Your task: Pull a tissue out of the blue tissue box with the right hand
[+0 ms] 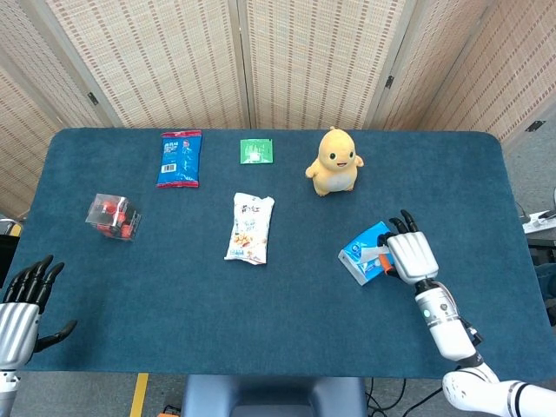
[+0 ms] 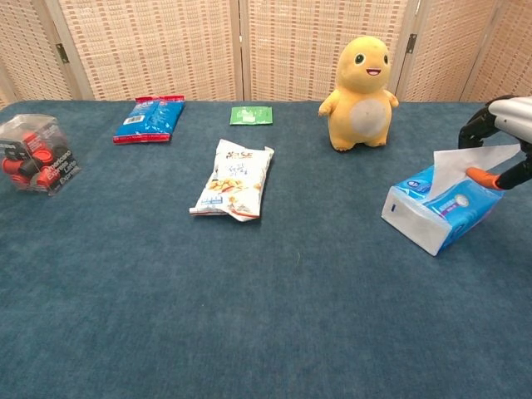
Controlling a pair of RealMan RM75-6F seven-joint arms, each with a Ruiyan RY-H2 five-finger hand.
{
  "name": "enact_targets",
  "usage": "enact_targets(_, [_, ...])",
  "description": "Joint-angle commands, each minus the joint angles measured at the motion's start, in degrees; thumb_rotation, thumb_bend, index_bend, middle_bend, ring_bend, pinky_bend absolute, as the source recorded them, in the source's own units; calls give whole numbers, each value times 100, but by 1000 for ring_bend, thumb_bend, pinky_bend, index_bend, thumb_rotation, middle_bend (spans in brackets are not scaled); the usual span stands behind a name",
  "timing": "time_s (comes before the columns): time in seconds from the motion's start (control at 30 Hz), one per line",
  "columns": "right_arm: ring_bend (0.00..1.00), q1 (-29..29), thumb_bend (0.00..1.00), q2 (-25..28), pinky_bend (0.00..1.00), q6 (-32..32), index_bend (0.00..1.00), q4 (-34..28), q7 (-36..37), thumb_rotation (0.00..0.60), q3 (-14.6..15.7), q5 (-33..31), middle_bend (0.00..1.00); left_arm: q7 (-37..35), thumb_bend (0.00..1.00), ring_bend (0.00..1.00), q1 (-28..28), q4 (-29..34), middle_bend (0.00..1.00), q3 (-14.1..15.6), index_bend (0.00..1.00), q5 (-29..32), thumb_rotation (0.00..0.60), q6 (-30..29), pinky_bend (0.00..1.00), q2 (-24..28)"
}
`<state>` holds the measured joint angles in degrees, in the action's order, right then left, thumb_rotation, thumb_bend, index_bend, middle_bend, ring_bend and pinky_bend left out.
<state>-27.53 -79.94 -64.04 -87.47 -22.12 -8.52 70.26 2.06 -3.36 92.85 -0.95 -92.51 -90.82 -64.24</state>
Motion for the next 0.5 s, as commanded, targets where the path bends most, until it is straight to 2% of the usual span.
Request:
enact_targets(0.03, [165,29,413,63,14,-104,663,-113,89,600,10,119,538,-13,247,0,2,-2,0,-5,0,7,600,-2,135,0])
enact_targets(0.13, [165,96,412,282,14,-379,663,-488,231,600,-19,405,538,-26,246,0,3,-2,0,-11,0,15,600,-7,135,5])
enact_targets(0.33, [165,426,411,1008,14,-1290,663,-1670,585,600,-32,1316,538,-38,247,0,5,-3,0,-14,0,9,600,-18,135,8])
enact_targets(0.5, [165,871,409,1452,14,-2081,663,-2208,890,600,293,2366,537,-20,246,0,10,7,0,-7,0,-14,600,-32,135,11])
